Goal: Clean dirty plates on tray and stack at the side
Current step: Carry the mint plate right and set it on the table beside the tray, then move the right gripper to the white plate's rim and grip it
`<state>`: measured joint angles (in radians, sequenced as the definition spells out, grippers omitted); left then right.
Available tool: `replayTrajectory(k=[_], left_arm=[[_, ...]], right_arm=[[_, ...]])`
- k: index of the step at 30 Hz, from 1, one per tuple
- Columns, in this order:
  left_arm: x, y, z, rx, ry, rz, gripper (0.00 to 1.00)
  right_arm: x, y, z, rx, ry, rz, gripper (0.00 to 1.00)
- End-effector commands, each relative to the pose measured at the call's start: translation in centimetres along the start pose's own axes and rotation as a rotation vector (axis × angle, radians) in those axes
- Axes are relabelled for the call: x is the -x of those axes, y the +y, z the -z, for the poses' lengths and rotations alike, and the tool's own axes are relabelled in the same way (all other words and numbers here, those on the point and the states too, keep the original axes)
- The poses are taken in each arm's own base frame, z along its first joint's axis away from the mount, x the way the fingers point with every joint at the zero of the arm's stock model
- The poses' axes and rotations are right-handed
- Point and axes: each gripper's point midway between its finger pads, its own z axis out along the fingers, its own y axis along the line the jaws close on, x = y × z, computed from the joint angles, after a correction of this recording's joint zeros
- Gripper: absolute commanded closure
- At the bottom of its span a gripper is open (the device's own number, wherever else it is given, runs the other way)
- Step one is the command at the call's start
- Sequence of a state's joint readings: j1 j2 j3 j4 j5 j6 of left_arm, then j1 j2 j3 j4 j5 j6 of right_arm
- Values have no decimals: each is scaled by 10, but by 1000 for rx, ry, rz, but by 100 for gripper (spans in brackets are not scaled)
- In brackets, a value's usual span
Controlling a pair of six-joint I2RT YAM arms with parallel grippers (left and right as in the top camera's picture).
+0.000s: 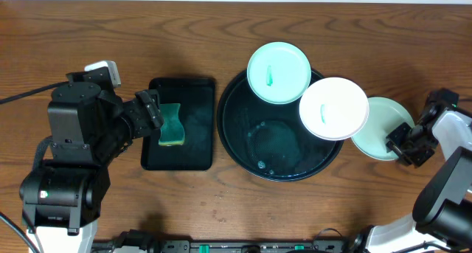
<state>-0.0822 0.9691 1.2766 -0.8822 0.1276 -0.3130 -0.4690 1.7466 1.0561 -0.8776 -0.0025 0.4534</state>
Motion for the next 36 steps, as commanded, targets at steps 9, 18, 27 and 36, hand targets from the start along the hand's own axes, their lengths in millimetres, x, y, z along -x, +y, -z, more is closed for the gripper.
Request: replayTrajectory(k=[9, 18, 27, 36], left_arm=[[8, 0, 5, 6, -25, -9, 19], [8, 0, 5, 6, -25, -8, 19], [8, 0, 5, 6, -25, -9, 19], [8, 0, 5, 6, -25, -9, 19]], right_arm=[[-4, 108, 97, 317, -308, 442, 62], [12, 99, 31, 12, -337, 487, 64], [-9, 103, 10, 54, -201, 507, 99], [-38, 122, 90, 266, -280, 555, 99]])
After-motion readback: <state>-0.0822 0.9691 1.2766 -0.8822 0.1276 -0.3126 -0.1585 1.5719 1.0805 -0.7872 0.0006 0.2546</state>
